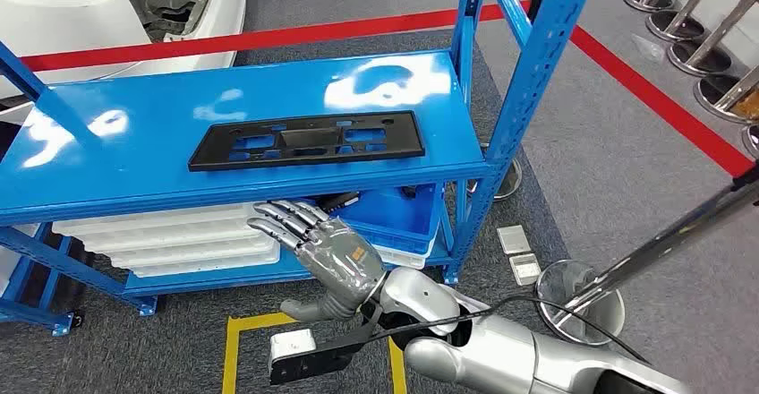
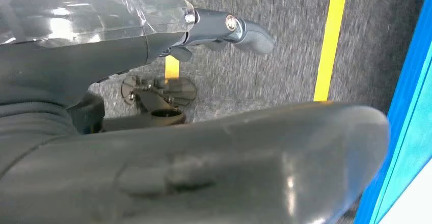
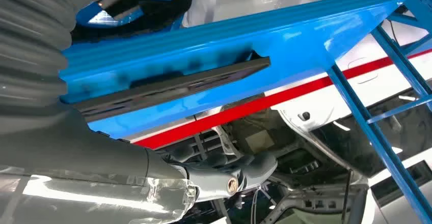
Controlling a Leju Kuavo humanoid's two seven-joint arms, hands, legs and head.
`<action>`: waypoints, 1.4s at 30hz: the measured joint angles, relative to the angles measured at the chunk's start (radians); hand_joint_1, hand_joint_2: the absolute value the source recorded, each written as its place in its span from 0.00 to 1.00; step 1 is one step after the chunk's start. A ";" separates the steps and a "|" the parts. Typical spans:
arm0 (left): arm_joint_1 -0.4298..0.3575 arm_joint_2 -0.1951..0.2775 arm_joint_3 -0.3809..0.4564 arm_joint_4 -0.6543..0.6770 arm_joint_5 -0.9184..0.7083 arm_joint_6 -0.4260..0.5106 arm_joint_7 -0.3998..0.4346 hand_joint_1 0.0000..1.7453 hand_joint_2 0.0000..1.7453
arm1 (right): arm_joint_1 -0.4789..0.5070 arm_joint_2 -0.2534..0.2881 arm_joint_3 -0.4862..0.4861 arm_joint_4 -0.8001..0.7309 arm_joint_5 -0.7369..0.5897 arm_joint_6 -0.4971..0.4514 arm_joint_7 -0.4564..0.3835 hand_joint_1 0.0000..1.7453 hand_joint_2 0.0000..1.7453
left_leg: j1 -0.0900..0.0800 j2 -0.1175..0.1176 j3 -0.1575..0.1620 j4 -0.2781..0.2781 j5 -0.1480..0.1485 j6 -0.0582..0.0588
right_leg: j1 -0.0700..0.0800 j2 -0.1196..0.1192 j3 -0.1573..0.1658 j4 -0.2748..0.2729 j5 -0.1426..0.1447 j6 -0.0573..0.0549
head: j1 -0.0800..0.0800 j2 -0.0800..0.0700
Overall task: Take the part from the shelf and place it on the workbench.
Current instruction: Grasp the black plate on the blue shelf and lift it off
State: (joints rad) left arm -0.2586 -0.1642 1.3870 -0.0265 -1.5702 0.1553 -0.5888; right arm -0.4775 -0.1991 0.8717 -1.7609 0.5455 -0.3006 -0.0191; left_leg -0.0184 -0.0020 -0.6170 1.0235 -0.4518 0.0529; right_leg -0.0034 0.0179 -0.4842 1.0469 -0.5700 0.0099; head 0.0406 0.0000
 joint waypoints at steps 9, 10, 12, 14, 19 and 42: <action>0.002 -0.004 0.000 0.000 0.000 0.000 0.000 0.00 0.00 | 0.005 -0.006 -0.004 0.003 0.004 0.000 0.005 0.00 1.00 | 0.019 -0.001 0.090 -0.019 -0.061 -0.019 | -0.016 -0.011 -0.184 0.143 0.013 0.037 | 0.013 0.000; 0.002 -0.004 0.000 0.000 0.000 0.000 0.000 0.00 0.00 | 0.006 -0.007 -0.004 0.004 0.004 0.000 0.006 0.00 1.00 | 0.022 0.000 0.103 -0.018 -0.073 -0.025 | -0.016 -0.014 -0.171 0.088 0.062 0.039 | 0.014 0.000; 0.001 -0.004 0.000 0.000 0.000 0.000 0.000 0.00 0.00 | 0.007 -0.009 -0.006 0.005 0.005 0.001 0.008 0.00 1.00 | 0.024 0.000 0.117 -0.014 -0.092 -0.037 | -0.013 -0.019 -0.159 0.021 0.112 0.032 | 0.016 0.000; -0.001 -0.004 0.000 0.000 0.000 0.000 0.000 0.00 0.00 | 0.008 -0.012 -0.007 0.007 0.006 0.002 0.010 0.00 1.00 | 0.022 0.000 0.119 -0.007 -0.100 -0.049 | -0.008 -0.018 -0.165 0.012 0.109 0.009 | 0.017 0.000; -0.004 -0.004 0.000 0.000 0.000 0.002 0.001 0.00 0.00 | 0.005 -0.014 -0.011 0.007 0.009 0.007 0.012 0.00 1.00 | 0.024 0.001 0.052 0.140 -0.134 -0.069 | -0.014 -0.012 -0.129 0.004 0.088 -0.022 | 0.006 0.000; 0.002 -0.004 0.001 0.000 0.000 0.078 0.020 0.00 0.00 | -0.016 -0.022 -0.031 0.060 0.131 -0.013 0.129 0.00 1.00 | 0.009 -0.007 -0.024 0.021 -0.001 -0.036 | -0.001 -0.005 -0.001 -0.046 0.000 -0.009 | -0.001 0.000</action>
State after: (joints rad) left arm -0.2564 -0.1686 1.3877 -0.0263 -1.5702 0.2336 -0.5687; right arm -0.4936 -0.2213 0.8404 -1.7004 0.6767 -0.3138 0.1094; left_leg -0.0097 -0.0092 -0.6406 1.0447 -0.4527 0.0169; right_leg -0.0046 0.0132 -0.4855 1.0007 -0.5702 0.0007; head 0.0401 0.0000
